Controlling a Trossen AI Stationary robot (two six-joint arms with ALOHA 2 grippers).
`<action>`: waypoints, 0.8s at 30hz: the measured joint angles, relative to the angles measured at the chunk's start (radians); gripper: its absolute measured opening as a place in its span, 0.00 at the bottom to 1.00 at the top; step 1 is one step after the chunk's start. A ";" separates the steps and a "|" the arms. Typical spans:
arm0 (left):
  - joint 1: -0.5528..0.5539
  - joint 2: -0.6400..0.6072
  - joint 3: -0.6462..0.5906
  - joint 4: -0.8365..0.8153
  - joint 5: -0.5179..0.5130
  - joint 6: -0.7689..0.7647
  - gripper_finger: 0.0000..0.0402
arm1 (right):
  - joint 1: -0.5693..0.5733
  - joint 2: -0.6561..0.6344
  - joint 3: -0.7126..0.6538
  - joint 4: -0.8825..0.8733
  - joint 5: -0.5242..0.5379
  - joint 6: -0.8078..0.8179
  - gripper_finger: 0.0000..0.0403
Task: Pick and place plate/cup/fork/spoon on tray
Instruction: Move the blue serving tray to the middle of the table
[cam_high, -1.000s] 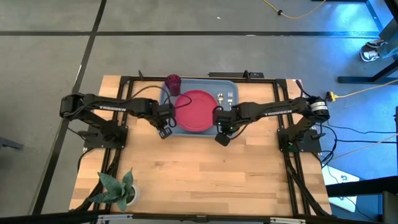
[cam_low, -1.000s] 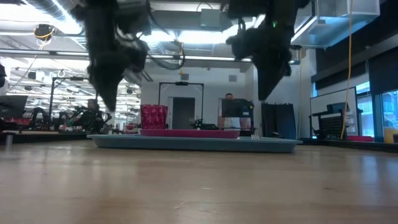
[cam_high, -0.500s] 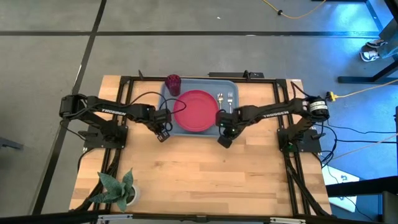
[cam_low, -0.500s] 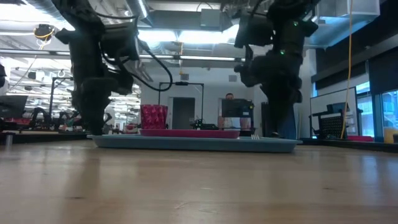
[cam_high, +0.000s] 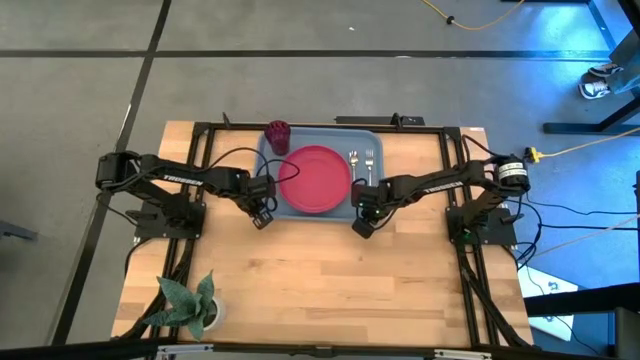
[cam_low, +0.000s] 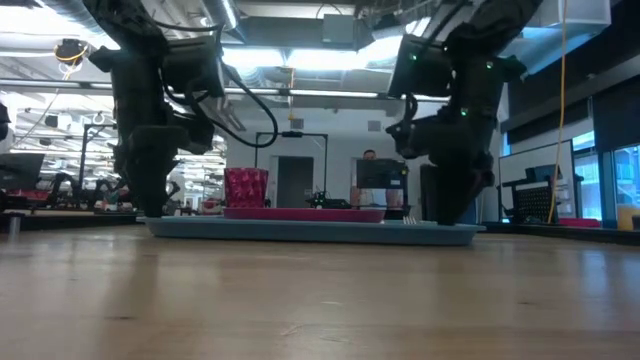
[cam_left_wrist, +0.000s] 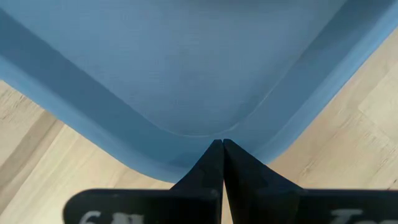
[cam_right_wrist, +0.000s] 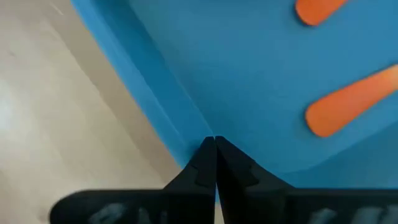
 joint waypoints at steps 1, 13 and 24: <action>0.000 0.000 0.000 0.000 0.001 0.000 0.00 | 0.000 -0.001 -0.011 0.007 0.001 0.001 0.00; -0.049 0.003 0.000 -0.002 0.053 -0.013 0.00 | 0.021 -0.003 -0.055 0.006 -0.034 0.051 0.01; -0.224 0.003 -0.001 -0.002 0.045 -0.152 0.00 | 0.109 -0.002 -0.056 0.004 -0.065 0.130 0.01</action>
